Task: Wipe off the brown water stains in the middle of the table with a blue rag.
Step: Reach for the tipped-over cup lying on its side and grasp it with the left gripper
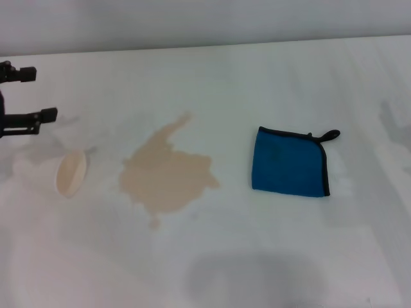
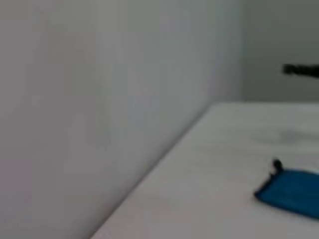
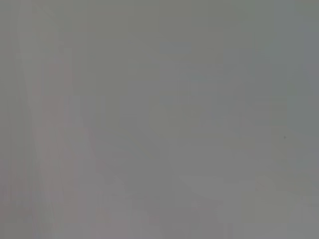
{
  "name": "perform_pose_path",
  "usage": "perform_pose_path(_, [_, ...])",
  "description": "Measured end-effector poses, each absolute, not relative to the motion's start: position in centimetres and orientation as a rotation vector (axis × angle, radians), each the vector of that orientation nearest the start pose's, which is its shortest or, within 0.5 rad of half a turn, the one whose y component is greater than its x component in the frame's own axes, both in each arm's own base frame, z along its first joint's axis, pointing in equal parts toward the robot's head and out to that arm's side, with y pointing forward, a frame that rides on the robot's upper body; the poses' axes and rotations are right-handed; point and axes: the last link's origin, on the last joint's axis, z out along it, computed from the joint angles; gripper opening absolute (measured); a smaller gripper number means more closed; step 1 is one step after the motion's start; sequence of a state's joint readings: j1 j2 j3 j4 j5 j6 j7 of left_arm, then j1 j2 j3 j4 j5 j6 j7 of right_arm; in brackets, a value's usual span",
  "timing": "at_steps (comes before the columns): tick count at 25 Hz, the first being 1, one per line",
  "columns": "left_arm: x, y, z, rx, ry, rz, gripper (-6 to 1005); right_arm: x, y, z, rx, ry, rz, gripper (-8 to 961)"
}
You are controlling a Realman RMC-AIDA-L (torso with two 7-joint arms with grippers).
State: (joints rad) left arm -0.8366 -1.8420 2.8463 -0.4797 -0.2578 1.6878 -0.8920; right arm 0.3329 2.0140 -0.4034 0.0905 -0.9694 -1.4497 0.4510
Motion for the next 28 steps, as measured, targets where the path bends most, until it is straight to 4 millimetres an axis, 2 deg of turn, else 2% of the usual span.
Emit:
perform_pose_path(5, [-27.0,38.1,10.6,-2.784,-0.046,-0.316,852,37.9,27.0,3.8,-1.388,0.672,0.879,798])
perform_pose_path(6, [-26.6,38.1,10.9,-2.868,-0.042,-0.217,852,37.9,27.0,3.8,-1.388,0.672,0.879,797])
perform_pose_path(7, [-26.6,38.1,10.9,-2.868,-0.042,-0.217,852,37.9,27.0,3.9,-1.388,0.672,0.879,797])
perform_pose_path(14, [-25.7,38.0,11.3,-3.069,-0.099,0.108,851,37.7,27.4,4.2,-1.403,0.643,0.881,798])
perform_pose_path(23, [-25.5,39.4,11.7,-3.026,-0.066,0.332,851,37.7,27.5,4.2,-1.401,0.645,0.880,798])
perform_pose_path(24, [-25.5,39.9,11.4,-3.009,-0.047,0.408,851,37.7,27.5,4.2,-1.400,0.645,0.879,797])
perform_pose_path(28, [-25.5,40.5,10.5,-2.981,-0.016,0.521,852,37.7,27.5,4.3,-1.398,0.645,0.880,797])
